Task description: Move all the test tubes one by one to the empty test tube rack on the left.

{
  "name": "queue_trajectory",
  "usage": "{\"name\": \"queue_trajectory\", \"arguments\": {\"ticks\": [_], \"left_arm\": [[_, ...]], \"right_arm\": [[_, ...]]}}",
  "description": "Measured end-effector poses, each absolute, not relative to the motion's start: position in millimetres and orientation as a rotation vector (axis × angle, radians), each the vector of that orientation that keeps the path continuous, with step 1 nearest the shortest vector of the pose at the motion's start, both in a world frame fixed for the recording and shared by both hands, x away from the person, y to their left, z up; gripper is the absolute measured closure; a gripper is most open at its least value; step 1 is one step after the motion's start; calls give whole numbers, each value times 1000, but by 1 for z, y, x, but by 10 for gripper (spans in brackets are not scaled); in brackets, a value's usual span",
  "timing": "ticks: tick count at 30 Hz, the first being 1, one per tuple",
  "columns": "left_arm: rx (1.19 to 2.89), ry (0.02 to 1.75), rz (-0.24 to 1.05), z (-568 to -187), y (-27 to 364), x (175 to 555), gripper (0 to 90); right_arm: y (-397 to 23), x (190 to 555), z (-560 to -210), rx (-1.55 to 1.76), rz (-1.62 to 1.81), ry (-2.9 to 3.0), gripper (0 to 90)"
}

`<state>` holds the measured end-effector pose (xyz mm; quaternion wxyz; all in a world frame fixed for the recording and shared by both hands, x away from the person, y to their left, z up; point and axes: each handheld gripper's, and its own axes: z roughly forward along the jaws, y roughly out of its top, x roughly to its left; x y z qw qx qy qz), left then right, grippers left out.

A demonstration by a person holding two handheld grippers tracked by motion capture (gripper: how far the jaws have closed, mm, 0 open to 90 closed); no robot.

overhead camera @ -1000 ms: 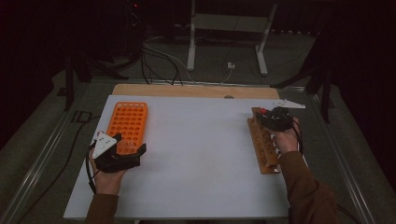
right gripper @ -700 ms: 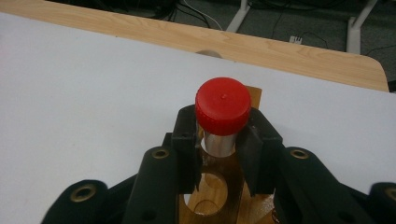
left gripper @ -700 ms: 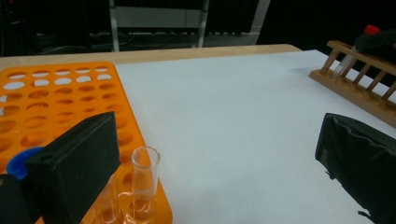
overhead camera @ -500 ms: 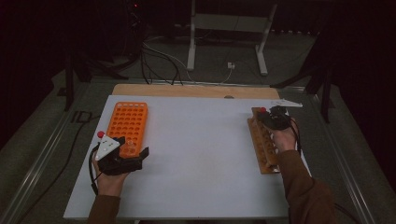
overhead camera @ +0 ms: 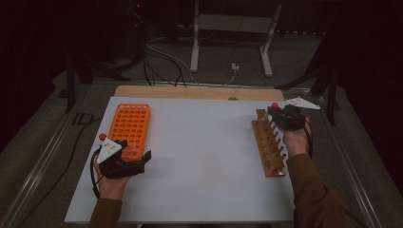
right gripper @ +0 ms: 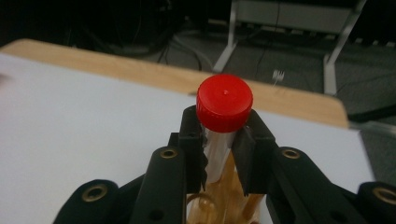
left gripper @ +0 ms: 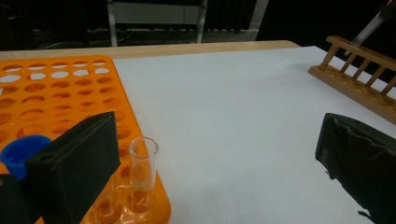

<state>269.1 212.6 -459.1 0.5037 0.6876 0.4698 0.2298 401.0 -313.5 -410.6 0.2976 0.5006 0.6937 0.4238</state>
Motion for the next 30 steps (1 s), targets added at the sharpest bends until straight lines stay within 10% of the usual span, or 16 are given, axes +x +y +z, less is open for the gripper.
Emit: {"name": "queue_trajectory", "arguments": {"ticks": [30], "left_arm": [[1768,958,548,-440,139,287,11]], "right_arm": [[-215,349,-393,978,1314,2167,745]]}}
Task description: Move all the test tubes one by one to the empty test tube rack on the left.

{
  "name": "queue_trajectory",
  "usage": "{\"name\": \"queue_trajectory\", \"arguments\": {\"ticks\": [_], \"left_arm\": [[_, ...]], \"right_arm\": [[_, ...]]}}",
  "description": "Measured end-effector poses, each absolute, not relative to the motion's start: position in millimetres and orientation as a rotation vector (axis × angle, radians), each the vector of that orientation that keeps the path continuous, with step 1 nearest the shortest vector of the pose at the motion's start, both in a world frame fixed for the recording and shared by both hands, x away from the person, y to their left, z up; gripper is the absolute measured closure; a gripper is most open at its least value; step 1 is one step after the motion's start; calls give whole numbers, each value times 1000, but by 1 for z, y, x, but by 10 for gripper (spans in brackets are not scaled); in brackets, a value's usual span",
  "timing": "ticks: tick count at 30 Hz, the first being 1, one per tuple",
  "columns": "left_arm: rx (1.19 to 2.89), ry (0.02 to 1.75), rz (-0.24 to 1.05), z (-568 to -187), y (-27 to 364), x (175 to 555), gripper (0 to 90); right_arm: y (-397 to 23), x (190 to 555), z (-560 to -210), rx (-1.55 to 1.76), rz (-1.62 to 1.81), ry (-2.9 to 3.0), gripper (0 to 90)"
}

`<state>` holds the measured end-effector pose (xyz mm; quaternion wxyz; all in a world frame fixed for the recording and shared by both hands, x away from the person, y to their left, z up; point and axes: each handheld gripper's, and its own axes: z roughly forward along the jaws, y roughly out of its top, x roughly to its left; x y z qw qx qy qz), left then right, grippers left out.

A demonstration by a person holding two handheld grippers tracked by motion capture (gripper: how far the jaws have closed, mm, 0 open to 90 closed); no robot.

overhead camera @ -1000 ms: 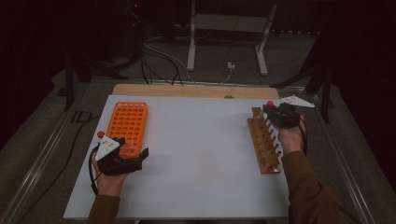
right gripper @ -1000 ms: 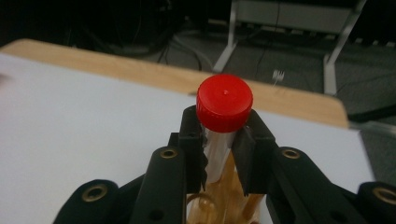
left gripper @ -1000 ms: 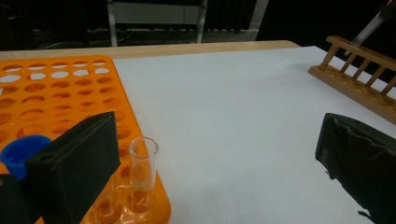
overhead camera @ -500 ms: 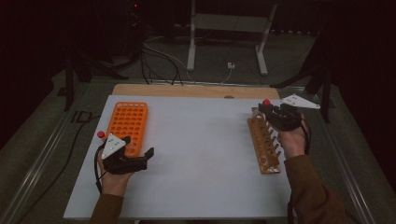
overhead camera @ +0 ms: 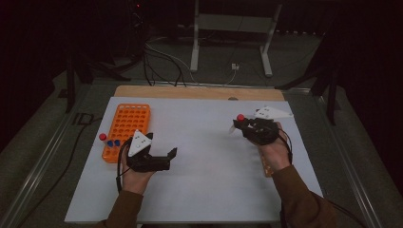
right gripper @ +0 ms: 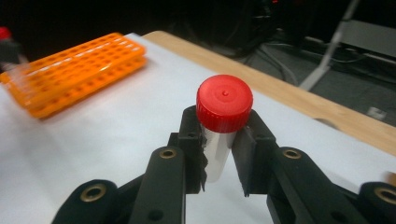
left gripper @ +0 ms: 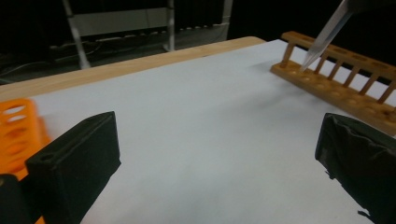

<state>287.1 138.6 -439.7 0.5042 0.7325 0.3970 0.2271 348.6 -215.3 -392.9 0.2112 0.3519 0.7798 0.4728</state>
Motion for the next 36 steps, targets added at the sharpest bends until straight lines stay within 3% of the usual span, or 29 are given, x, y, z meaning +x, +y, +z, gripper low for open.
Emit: {"name": "queue_trajectory", "arguments": {"ticks": [16,31,34,36], "left_arm": [[1882,822,512,-448,73,298,95],[1941,721,504,-452,54,295,650],[1950,711,491,-453,55,295,737],[1955,709,488,-453,55,295,743]], "right_arm": [[-158,329,-409,829,1321,2346,744],[-135,321,-416,808,1382,2421,743],[-134,322,-417,817,1401,2424,742],[-135,322,-418,819,1402,2426,726]]}}
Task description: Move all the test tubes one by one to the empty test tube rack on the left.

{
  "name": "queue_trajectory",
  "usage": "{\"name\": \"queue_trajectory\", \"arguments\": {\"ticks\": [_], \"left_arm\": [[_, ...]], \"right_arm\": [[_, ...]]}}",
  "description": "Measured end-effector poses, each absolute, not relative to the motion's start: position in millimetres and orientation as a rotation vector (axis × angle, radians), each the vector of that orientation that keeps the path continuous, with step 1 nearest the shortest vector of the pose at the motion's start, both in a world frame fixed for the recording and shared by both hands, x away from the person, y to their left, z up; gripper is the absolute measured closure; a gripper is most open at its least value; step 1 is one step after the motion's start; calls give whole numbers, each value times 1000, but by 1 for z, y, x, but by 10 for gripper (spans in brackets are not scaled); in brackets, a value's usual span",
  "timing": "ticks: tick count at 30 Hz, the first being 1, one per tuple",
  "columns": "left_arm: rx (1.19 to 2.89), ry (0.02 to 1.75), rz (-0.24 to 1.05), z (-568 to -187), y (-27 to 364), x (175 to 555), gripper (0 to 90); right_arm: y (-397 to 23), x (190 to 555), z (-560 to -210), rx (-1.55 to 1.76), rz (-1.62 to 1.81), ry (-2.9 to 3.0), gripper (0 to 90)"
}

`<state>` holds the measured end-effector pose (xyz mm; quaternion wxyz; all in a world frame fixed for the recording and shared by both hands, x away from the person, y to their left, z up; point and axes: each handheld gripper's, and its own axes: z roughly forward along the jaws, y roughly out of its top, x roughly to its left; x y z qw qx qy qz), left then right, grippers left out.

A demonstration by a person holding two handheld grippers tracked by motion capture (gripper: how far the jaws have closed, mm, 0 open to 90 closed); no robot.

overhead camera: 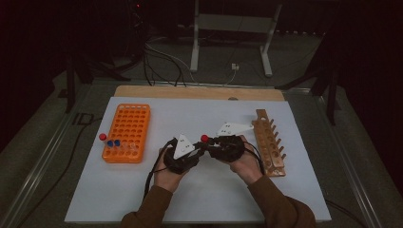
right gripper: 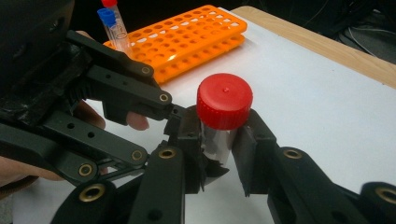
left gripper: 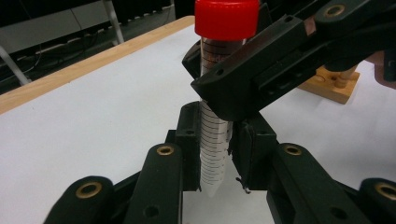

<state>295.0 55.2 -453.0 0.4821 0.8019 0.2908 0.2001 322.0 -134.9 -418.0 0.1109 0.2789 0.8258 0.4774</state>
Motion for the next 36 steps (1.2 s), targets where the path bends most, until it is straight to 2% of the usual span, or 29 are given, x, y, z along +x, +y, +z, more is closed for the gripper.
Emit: {"name": "queue_trajectory", "arguments": {"ticks": [5,9,15,21,25,36], "left_arm": [[1958,718,488,-454,59,296,752],[1952,738,492,-453,64,297,753],[1934,773,490,-451,77,295,754],[1910,797,495,-447,93,291,754],[1895,819,502,-446,105,288,754],[1837,873,532,-438,146,277,754]], "right_arm": [[-142,323,-416,827,1468,2408,547],[-150,324,-413,865,1485,2348,350],[-164,326,-413,912,1459,2274,170],[-178,329,-419,968,1416,2235,30],[-186,329,-422,995,1409,2215,0],[-201,328,-424,1021,1347,2170,0]]}}
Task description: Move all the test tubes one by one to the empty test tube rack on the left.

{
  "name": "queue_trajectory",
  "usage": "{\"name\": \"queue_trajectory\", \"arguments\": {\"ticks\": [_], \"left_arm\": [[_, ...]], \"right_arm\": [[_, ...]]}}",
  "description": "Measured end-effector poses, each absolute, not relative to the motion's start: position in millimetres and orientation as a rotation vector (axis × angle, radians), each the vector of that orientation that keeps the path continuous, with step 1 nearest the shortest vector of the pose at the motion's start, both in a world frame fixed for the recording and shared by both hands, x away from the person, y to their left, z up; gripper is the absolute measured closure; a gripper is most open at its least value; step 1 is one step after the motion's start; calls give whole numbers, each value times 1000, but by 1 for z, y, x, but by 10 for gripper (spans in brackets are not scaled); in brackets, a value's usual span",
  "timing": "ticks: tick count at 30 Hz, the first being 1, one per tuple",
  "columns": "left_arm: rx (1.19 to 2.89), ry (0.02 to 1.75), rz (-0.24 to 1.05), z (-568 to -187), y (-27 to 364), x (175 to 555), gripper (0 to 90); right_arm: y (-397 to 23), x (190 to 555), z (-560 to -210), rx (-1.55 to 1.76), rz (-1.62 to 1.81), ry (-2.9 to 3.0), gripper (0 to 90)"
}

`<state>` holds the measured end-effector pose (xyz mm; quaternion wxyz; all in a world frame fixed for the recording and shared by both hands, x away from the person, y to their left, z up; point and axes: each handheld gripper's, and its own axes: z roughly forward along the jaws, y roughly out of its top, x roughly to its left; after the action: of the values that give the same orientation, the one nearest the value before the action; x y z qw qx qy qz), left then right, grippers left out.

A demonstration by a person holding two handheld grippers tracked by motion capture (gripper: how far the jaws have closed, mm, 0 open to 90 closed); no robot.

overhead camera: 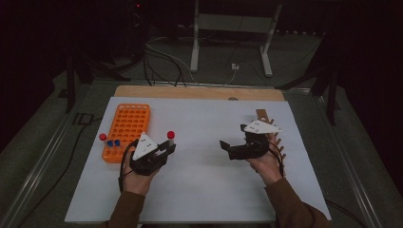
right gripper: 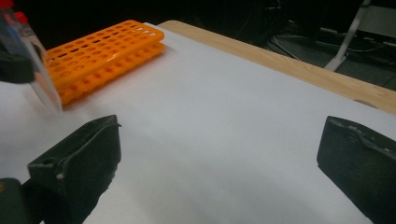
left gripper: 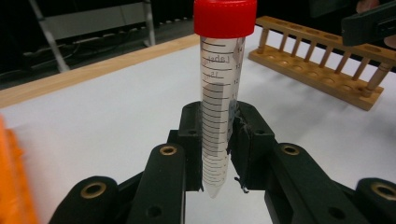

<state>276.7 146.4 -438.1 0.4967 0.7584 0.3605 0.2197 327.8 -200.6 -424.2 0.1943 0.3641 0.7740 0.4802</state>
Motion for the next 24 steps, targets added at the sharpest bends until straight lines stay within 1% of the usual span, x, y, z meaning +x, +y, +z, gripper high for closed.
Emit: {"name": "queue_trajectory", "arguments": {"ticks": [9,24], "left_arm": [[1801,928,566,-436,181,267,755],[1766,992,628,-435,221,255,755]], "right_arm": [[-213,328,-424,1057,1349,2139,0],[-235,328,-422,1099,1348,2092,0]]}}
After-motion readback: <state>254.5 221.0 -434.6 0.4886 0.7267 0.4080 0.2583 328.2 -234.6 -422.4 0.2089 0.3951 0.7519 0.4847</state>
